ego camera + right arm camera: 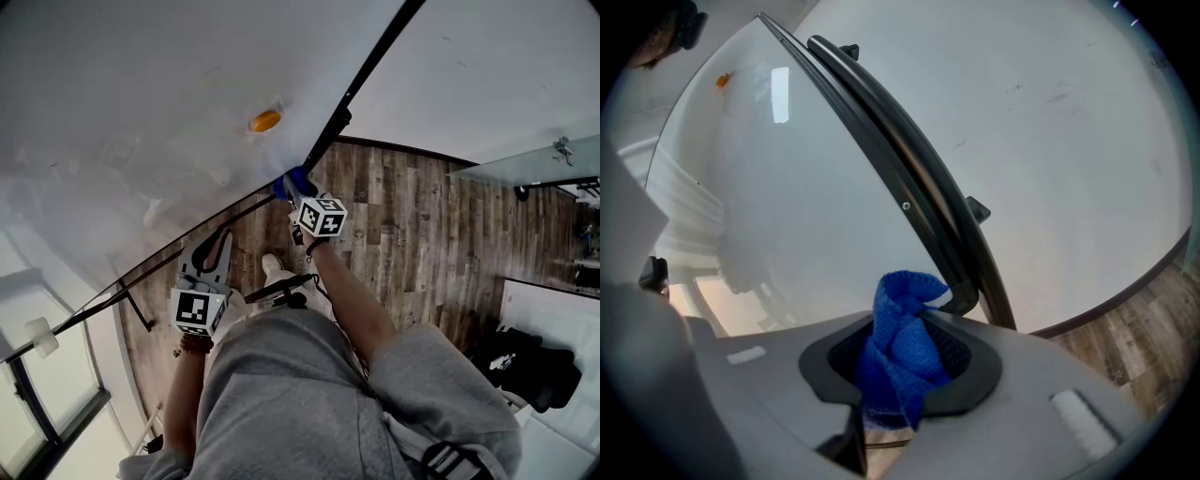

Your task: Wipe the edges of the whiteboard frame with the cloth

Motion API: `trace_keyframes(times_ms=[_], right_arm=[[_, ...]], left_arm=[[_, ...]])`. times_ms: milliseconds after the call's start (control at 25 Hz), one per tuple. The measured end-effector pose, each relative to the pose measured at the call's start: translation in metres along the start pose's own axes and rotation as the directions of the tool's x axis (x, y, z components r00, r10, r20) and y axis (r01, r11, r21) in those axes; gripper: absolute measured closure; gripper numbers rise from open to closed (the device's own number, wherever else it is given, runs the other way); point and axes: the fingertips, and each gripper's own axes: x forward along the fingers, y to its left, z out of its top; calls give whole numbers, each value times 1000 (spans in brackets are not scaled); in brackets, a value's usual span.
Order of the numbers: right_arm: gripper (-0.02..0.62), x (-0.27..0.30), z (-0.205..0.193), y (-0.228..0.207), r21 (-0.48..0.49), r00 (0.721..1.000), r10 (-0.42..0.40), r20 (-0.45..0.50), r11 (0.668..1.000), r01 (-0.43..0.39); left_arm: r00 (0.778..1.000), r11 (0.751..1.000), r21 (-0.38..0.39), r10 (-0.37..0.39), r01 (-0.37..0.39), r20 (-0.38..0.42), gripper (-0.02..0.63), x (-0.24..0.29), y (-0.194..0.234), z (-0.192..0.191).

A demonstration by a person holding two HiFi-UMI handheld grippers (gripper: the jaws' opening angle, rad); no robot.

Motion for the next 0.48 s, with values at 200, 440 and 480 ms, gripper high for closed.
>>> trace_keyframes(times_ms=[200,440,480], right_arm=[[488,0,-3,3,28,1000,-6,10,1000,5],[488,0,-5,3,45,1000,-15,13,999,14],[486,0,-5,3,45,1000,-15,12,999,14]], left_arm=[[1000,1000,5,12,-12,22,555,-3,8,4],[1000,1000,-6,4,-4,16,555,-5,9,-2],[1000,1000,-8,1,-1,8,555,-6,10,-5]])
